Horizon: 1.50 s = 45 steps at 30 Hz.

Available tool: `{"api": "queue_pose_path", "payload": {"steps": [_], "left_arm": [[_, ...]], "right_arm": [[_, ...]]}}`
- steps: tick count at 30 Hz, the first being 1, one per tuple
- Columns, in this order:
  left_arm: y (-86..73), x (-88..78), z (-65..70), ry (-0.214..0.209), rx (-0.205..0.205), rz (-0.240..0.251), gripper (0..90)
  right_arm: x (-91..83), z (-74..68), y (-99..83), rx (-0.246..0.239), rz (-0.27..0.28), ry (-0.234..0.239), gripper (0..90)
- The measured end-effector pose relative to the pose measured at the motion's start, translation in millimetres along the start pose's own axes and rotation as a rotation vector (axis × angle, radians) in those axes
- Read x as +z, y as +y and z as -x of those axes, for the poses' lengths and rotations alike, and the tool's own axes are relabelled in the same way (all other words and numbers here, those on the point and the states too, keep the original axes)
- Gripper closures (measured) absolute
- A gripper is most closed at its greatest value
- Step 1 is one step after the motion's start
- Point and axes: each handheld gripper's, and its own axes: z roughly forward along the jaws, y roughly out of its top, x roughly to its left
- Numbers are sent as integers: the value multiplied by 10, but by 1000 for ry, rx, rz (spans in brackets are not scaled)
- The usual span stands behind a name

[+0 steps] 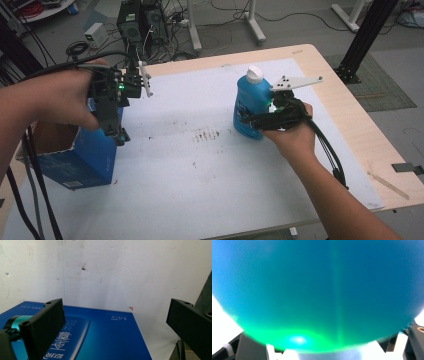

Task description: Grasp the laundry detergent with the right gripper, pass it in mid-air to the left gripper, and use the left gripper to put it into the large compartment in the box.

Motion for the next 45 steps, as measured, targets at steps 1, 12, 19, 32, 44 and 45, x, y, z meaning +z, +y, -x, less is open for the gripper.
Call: {"api": "queue_pose_path", "payload": {"steps": [1,12,19,32,44,45], "left_arm": [[1,2,1,0,0,-1,17],[-12,-3,-5,1,0,-1,17],[-14,4,7,-1,-13,-2,17],[13,-7,23,-5,-12,1,17],[33,-28,32,-22,-10,21,18],[39,-33,45,-25,-13,26,17]], "right_arm": [[0,-3,0,0,0,-1,269],[25,-32,-4,-20,5,-14,347],[38,-77,-1,-52,19,-33,421],[24,-92,8,-82,16,-26,462],[-137,-228,165,-137,23,42,461],[-152,-253,186,-143,24,56,461]]}}
